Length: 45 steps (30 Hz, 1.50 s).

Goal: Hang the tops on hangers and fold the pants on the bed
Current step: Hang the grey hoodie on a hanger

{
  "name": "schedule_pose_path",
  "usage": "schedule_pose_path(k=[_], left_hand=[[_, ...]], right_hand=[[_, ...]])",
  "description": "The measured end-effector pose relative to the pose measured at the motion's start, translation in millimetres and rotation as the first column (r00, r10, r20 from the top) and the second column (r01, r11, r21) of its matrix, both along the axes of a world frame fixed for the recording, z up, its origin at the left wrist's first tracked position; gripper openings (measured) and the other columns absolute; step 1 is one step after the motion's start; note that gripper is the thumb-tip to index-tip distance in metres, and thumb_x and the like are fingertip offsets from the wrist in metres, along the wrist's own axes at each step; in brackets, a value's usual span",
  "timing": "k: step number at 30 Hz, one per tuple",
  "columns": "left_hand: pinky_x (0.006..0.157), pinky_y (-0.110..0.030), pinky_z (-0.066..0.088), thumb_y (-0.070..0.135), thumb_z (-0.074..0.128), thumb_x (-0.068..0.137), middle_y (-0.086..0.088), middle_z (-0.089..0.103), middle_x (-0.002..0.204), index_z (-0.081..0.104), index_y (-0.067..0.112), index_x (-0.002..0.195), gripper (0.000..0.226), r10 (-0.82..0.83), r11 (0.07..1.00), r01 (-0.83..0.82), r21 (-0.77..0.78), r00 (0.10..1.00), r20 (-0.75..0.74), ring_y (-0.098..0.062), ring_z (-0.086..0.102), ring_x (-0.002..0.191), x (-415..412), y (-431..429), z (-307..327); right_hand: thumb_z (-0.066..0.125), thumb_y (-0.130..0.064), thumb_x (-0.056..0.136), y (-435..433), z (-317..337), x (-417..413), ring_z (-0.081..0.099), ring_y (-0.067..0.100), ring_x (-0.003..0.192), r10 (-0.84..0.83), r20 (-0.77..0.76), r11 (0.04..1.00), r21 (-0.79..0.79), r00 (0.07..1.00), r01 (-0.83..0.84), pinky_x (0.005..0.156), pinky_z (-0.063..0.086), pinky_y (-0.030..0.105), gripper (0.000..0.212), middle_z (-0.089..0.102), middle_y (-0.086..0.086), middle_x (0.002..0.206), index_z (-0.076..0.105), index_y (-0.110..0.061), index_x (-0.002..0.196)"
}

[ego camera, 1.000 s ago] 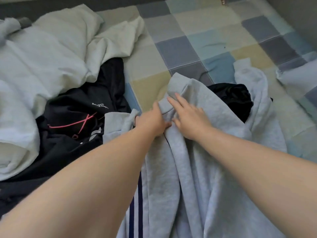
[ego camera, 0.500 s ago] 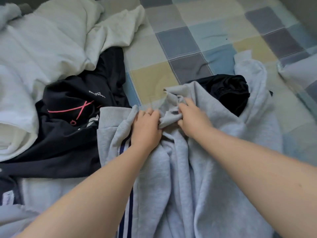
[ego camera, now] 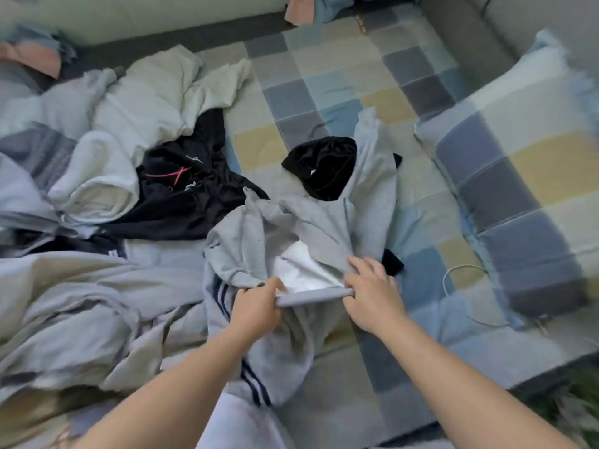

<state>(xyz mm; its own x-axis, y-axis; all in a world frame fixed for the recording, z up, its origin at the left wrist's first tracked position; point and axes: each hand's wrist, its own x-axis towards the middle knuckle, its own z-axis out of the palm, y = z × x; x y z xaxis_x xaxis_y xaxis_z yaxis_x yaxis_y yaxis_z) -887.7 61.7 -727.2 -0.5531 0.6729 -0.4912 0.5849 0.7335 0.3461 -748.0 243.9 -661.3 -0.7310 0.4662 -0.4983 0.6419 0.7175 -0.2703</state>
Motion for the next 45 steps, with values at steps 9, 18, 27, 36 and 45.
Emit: schedule_pose_path(k=[9, 18, 27, 36, 45], left_hand=[[0.086, -0.044, 0.045, 0.012, 0.046, 0.083, 0.001, 0.060, 0.102, 0.068, 0.031, 0.100, 0.033, 0.356, 0.919, -0.362, 0.155, 0.932, 0.064, -0.029, 0.057, 0.101, 125.2, -39.4, 214.1], [0.066, -0.029, 0.041, 0.002, 0.046, 0.085, 0.010, 0.064, 0.075, 0.065, 0.024, 0.082, 0.030, 0.444, 0.556, -0.527, 0.643, 0.842, 0.307, -0.004, 0.056, 0.072, 115.9, -63.8, 351.3], [0.058, -0.027, 0.031, -0.002, 0.042, 0.069, -0.003, 0.051, 0.063, 0.056, 0.004, 0.067, 0.016, 0.174, 0.229, -0.407, 0.884, 0.911, 0.374, -0.011, 0.043, 0.064, 67.7, -143.9, 521.0], [0.056, -0.033, 0.027, 0.004, 0.045, 0.072, -0.012, 0.038, 0.063, 0.041, -0.004, 0.056, 0.017, -0.020, 0.161, -0.487, 0.858, 0.868, 0.496, -0.023, 0.034, 0.062, 44.9, -223.7, 580.3], [0.058, -0.033, 0.027, 0.016, 0.053, 0.074, -0.007, 0.040, 0.066, 0.048, -0.002, 0.067, 0.021, 0.337, 0.260, -0.577, 0.774, 0.806, 0.487, -0.021, 0.035, 0.066, 21.4, -282.2, 517.8]], right_hand=[[0.064, -0.016, 0.085, -53.4, 198.6, 132.3, 0.024, 0.024, 0.148, 0.076, -0.381, 0.988, -0.094, 0.921, -0.121, 0.110, 0.025, 0.044, 0.024, 0.042, -0.006, 0.155, 0.046, -0.025, 0.073], [0.063, -0.014, 0.079, -76.6, 343.3, 114.6, 0.062, 0.023, 0.070, 0.151, -0.780, 0.957, -0.038, 0.608, -0.286, 0.096, 0.043, 0.035, 0.023, 0.056, -0.004, 0.060, 0.051, -0.008, 0.061], [0.082, -0.016, 0.080, -162.2, 466.4, 66.5, 0.035, 0.007, 0.053, -0.051, -0.857, 0.858, -0.300, 0.512, -0.418, 0.052, 0.031, 0.017, 0.039, 0.039, -0.005, 0.059, 0.045, -0.012, 0.069], [0.080, -0.012, 0.084, -218.6, 442.4, 29.7, 0.051, 0.003, 0.054, -0.005, -0.491, 0.748, -0.580, 0.871, -0.323, 0.055, 0.043, 0.018, 0.043, 0.050, -0.013, 0.057, 0.059, -0.031, 0.052], [0.074, -0.032, 0.085, -217.6, 345.3, 36.7, 0.053, 0.009, 0.063, 0.101, -0.216, 0.883, -0.431, 0.971, -0.188, 0.066, 0.041, 0.031, 0.030, 0.057, -0.009, 0.064, 0.059, -0.012, 0.068]])
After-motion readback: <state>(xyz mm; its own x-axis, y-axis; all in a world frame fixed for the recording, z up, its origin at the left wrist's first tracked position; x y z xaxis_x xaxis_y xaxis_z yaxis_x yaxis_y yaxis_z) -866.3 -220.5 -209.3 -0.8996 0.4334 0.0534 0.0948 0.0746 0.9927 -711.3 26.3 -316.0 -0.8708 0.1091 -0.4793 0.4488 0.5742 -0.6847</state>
